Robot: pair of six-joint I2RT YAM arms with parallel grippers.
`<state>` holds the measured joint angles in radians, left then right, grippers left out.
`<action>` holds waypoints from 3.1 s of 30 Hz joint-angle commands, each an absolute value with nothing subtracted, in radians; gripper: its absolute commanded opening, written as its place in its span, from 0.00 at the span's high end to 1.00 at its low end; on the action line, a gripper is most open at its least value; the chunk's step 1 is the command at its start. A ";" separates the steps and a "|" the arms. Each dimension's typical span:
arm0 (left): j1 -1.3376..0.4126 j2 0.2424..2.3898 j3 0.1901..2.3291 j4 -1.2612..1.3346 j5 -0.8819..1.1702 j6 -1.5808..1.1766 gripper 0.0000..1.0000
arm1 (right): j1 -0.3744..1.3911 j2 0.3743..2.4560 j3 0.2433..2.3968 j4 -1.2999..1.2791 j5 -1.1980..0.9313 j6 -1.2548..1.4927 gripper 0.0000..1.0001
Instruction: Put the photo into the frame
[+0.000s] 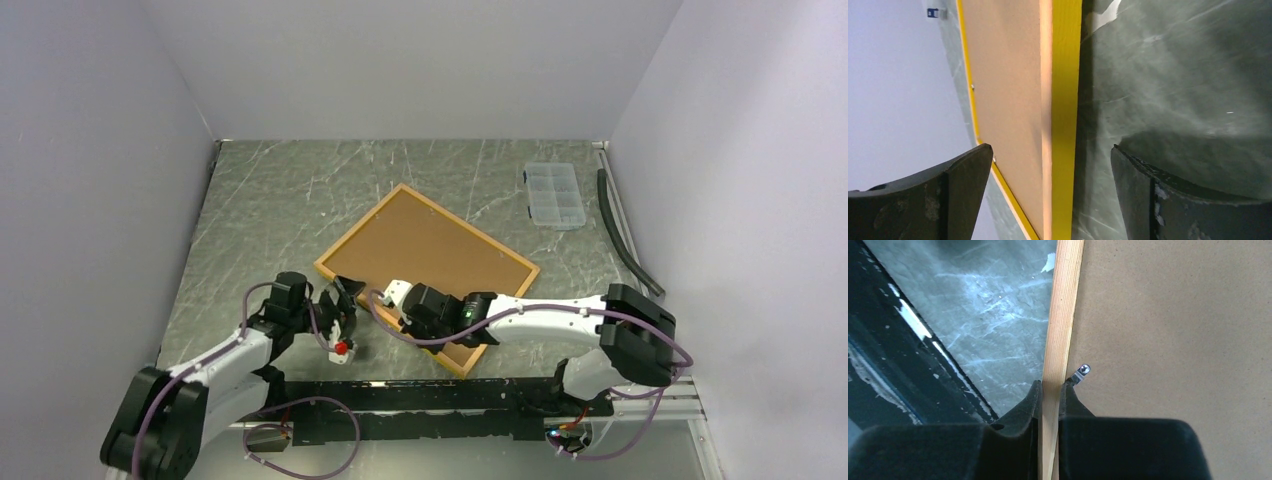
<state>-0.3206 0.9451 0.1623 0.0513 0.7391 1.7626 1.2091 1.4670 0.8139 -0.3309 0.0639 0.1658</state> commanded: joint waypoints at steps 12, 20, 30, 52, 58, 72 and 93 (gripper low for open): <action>-0.339 1.255 0.235 0.531 0.691 1.859 0.22 | 1.196 1.370 0.982 -0.369 0.004 0.127 1.00; -0.339 1.112 0.311 0.355 0.702 1.794 0.61 | 1.180 1.299 0.974 -0.394 0.078 0.104 0.50; -0.340 0.901 0.542 -0.291 0.802 1.662 0.67 | 1.229 1.235 1.051 -0.524 0.259 -0.074 0.19; -0.341 0.889 0.754 -0.520 0.783 1.520 0.73 | 1.334 1.332 1.060 -0.434 0.647 -0.228 0.67; -0.341 0.876 0.799 -0.494 0.773 1.458 0.48 | 1.336 1.299 1.115 -0.411 0.638 -0.237 0.76; -0.303 0.817 1.073 -0.612 0.654 1.126 0.06 | 1.111 1.472 1.609 -0.685 0.156 0.041 0.82; 0.040 1.378 1.410 -0.749 0.869 0.702 0.06 | 0.229 1.815 1.819 -0.687 -0.633 0.372 0.78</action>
<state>0.0330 1.3235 1.3895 -0.7513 0.7792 0.7799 0.3058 1.7477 1.9228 -0.7956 -0.4603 0.2268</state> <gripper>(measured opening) 0.942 0.309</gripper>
